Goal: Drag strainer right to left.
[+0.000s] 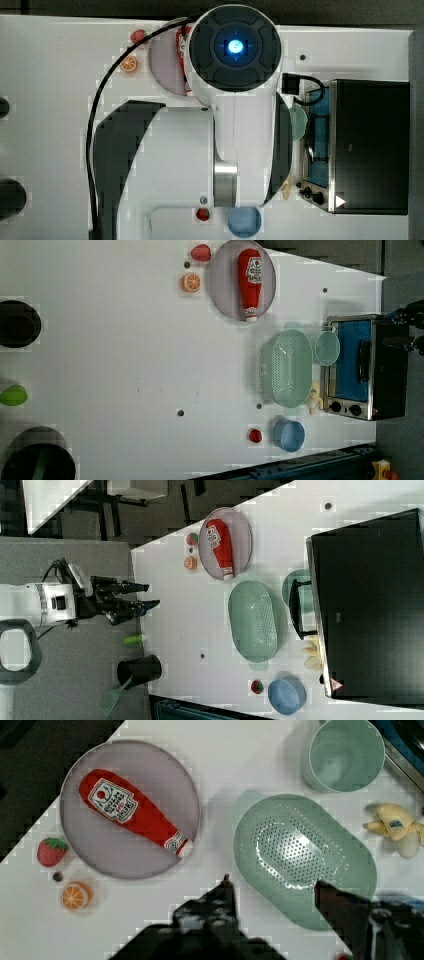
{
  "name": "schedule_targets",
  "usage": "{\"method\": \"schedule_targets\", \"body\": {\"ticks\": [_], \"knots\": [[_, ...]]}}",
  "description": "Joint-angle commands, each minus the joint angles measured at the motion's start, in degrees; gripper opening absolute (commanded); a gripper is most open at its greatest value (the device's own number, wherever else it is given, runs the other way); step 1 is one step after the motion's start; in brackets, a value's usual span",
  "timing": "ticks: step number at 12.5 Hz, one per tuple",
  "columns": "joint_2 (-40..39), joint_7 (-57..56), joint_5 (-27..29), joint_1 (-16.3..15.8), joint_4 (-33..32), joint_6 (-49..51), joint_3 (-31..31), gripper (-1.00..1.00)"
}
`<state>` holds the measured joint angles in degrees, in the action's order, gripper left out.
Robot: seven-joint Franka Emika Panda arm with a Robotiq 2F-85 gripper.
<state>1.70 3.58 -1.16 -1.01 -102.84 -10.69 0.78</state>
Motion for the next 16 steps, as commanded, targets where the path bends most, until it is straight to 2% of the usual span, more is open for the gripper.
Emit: {"method": "schedule_targets", "body": {"ticks": [1,3,8,16], "knots": [[23.9,-1.1,-1.6,3.1,-12.4,11.7,3.4,0.60],[23.7,-1.1,-1.6,3.1,-12.5,11.6,3.4,1.00],[18.4,0.7,-1.6,2.8,-16.5,9.4,1.5,1.00],[2.5,27.3,-1.6,2.7,-27.7,-18.2,-1.2,1.00]]}}
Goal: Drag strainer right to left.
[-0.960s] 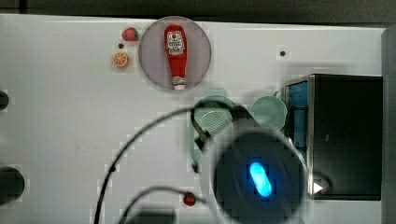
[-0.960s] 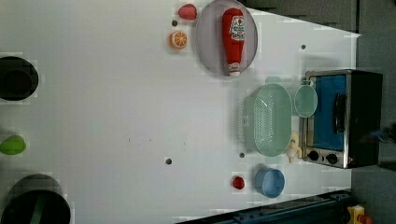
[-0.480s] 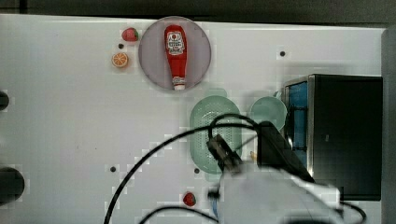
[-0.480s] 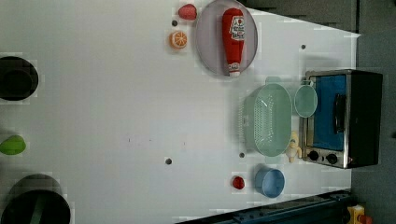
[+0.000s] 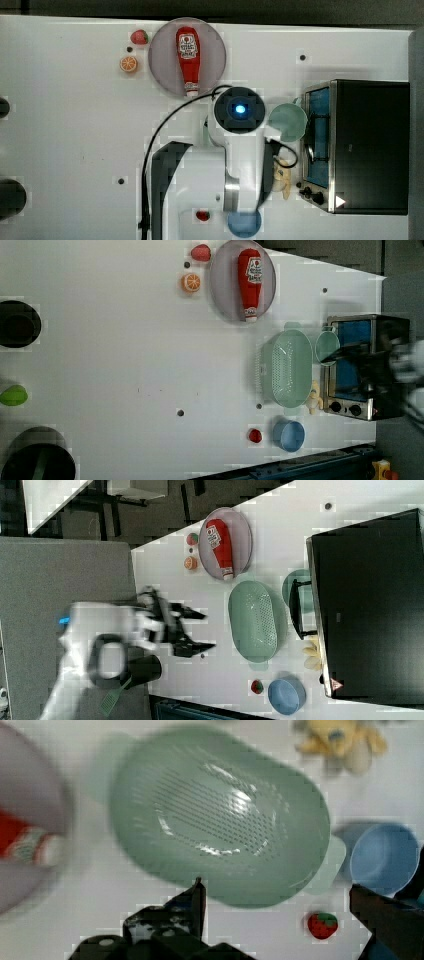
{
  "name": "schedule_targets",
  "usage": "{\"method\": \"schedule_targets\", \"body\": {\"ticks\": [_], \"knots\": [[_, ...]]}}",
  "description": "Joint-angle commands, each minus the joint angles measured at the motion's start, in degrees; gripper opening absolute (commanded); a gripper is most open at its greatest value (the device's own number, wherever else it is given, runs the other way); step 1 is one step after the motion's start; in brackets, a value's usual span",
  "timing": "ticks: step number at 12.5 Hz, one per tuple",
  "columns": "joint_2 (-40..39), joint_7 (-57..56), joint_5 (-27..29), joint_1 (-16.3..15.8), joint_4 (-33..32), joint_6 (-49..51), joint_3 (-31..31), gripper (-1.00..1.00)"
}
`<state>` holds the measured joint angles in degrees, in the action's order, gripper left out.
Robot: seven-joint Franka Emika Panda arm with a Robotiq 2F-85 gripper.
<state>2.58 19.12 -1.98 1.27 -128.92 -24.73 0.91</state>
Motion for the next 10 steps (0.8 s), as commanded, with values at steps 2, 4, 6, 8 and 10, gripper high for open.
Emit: {"method": "schedule_targets", "body": {"ticks": [2,4,6,8,10], "knots": [[-1.7,17.7,-0.7,0.2,-4.5,-10.6,-1.6,1.00],[-4.8,22.0,-0.7,0.0,-7.8,-18.2,-1.8,1.00],[-8.0,22.3,-0.7,0.0,-11.3,-25.8,-2.1,1.00],[-11.8,22.3,-0.6,-0.3,-13.5,-32.6,-2.2,1.00],[-16.8,22.3,-0.6,-0.7,-12.9,-37.1,-2.5,1.00]]}}
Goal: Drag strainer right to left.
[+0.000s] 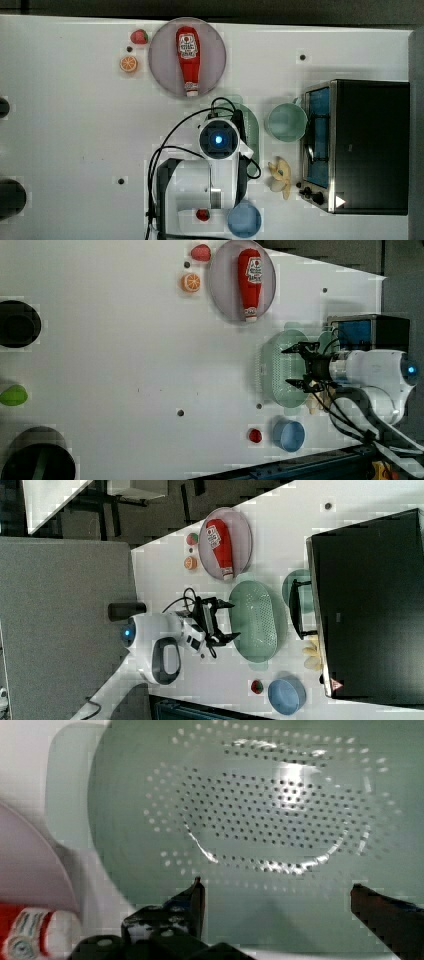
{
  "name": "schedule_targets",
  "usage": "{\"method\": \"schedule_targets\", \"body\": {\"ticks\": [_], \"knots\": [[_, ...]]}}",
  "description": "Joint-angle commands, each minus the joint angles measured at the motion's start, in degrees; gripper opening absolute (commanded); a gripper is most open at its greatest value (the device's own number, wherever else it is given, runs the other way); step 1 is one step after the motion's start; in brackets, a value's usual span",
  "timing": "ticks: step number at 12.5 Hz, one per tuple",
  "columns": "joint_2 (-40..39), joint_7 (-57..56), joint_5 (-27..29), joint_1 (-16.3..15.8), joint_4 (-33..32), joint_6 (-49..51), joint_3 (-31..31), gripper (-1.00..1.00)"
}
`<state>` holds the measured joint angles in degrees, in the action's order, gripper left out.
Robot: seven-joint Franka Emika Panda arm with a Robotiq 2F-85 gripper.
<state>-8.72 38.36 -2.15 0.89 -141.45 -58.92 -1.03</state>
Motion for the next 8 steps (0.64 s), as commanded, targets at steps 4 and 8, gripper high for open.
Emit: {"method": "schedule_targets", "body": {"ticks": [4,8], "knots": [[-11.4,10.0,0.6,-1.4,0.8,-8.8,-1.7,1.00],[-11.9,11.4,0.6,-3.2,0.9,-9.3,-2.6,1.00]]}}
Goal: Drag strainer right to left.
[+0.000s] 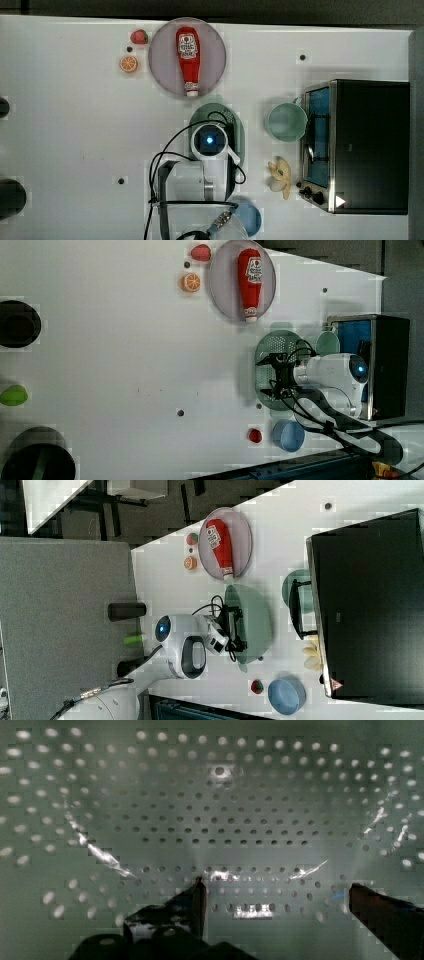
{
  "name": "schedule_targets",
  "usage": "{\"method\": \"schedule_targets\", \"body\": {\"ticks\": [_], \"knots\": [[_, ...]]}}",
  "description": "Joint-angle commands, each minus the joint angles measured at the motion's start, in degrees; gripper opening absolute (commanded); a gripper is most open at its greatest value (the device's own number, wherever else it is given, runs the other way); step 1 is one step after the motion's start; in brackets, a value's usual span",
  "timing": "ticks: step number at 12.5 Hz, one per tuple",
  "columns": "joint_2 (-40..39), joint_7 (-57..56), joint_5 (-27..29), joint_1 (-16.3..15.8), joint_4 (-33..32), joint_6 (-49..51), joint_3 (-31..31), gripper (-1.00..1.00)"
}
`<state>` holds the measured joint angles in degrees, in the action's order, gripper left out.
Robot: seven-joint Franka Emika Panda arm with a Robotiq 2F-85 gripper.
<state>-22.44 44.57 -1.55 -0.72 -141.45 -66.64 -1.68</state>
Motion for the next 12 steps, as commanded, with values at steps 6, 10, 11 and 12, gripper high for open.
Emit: {"method": "schedule_targets", "body": {"ticks": [6,10,11,12], "knots": [[1.7,5.3,3.3,-5.2,1.6,-0.7,-4.7,1.00],[1.5,5.3,8.4,-8.9,2.5,0.2,-5.5,1.00],[1.3,5.3,9.5,-10.1,3.0,0.7,-5.5,1.00],[1.0,5.4,10.7,-11.2,3.8,1.4,-5.5,1.00]]}}
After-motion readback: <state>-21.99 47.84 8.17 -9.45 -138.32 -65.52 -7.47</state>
